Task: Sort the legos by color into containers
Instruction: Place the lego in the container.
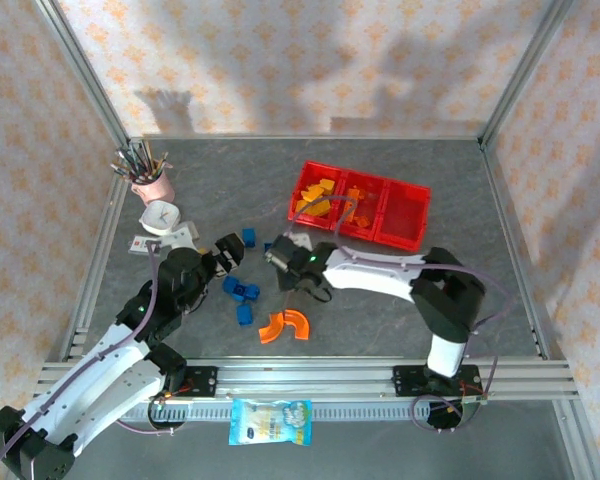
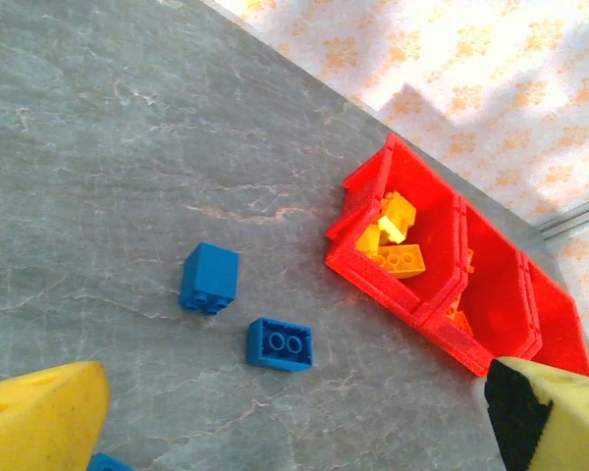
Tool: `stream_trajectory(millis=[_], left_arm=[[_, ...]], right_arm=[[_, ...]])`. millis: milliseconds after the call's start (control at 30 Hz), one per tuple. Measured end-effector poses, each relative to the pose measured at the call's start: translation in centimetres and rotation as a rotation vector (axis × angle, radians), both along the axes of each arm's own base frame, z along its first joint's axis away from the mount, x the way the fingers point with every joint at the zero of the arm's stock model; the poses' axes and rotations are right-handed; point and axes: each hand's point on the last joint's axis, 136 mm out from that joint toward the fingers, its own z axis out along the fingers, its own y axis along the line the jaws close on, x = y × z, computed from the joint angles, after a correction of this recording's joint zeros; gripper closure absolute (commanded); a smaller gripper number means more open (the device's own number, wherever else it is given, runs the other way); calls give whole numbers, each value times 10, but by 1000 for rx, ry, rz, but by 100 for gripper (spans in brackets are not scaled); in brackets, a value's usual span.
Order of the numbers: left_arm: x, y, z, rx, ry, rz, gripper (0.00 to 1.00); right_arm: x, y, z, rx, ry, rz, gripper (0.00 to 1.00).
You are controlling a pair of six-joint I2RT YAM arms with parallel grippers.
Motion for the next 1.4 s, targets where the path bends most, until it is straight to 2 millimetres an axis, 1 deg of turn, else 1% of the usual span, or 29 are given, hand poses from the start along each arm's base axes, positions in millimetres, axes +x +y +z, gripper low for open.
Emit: stream_trajectory(millis=[100, 167, 200, 300, 400, 467, 533, 600, 700, 833, 900, 967, 1100, 1200, 1233, 1300, 1400], left_arm=[[5, -9, 0, -2, 8, -30, 1], [10, -16, -4, -5, 18, -54, 1], [13, -21, -6, -5, 25, -70, 1], [21, -35, -11, -12, 47, -116, 1], [32, -50, -9, -22, 54, -164, 1], [38, -60, -8, -29, 52, -195, 1], [44, -69, -10, -36, 56, -224, 1], [49, -78, -13, -44, 69, -250, 1], [55, -87, -15, -49, 78, -277, 1], [59, -93, -14, -54, 72, -296, 1], [60, -94, -13, -50, 70, -299, 1], [61, -94, -12, -49, 65, -301, 1], [61, -94, -12, -46, 64, -301, 1], [62, -92, -12, -46, 63, -296, 1], [63, -92, -12, -46, 63, -295, 1], [63, -91, -12, -47, 63, -294, 1], [62, -91, -9, -50, 56, -294, 1]], right_arm=[[31, -26, 24, 28, -53, -69, 44], [52, -48, 36, 33, -82, -126, 44], [64, -63, 40, 30, -96, -159, 44], [96, -105, 47, 6, -125, -257, 44], [120, -142, 51, -15, -144, -335, 44], [134, -157, 54, -18, -158, -369, 43], [150, -167, 55, -24, -172, -393, 43], [168, -173, 52, -34, -181, -410, 43], [189, -175, 44, -50, -185, -413, 42], [210, -175, 34, -73, -186, -411, 36], [218, -175, 32, -86, -192, -409, 32], [222, -175, 33, -89, -198, -408, 28], [225, -174, 40, -82, -215, -403, 25], [224, -174, 47, -72, -223, -397, 24], [222, -173, 53, -65, -231, -397, 24], [217, -173, 64, -52, -250, -393, 23], [201, -168, 84, -31, -280, -370, 22]])
